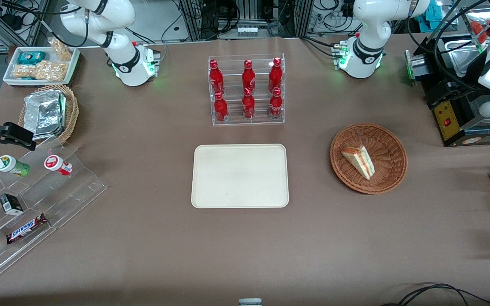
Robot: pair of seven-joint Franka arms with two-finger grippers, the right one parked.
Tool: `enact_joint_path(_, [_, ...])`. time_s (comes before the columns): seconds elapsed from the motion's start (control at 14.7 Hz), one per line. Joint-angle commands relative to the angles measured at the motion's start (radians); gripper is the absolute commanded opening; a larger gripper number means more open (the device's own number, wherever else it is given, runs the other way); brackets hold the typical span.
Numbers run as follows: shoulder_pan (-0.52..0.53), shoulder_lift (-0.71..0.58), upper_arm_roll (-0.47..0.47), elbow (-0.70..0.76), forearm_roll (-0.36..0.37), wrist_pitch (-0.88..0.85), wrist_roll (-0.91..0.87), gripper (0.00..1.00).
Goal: Place sandwich from basket to tray
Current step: 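Lower the open left gripper over the sandwich in the wicker basket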
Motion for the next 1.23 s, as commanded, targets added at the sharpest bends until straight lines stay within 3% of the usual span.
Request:
enact_joint_path(0.0, [0.008, -0.018, -0.001, 0.001, -0.009, -0.025, -0.008, 1.0])
enact_joint_path(0.27, [0.009, -0.001, 0.037, -0.016, -0.011, -0.034, 0.002, 1.0])
enact_joint_path(0.48, [0.009, 0.025, 0.041, -0.118, -0.012, -0.014, -0.023, 1.0])
enact_joint_path(0.75, [0.034, -0.013, 0.048, -0.425, -0.024, 0.31, -0.336, 1.0])
enact_joint_path(0.95, [0.06, -0.016, 0.049, -0.603, -0.048, 0.504, -0.425, 1.0])
enact_joint_path(1.16, [0.049, -0.004, 0.046, -0.692, -0.078, 0.648, -0.57, 1.0])
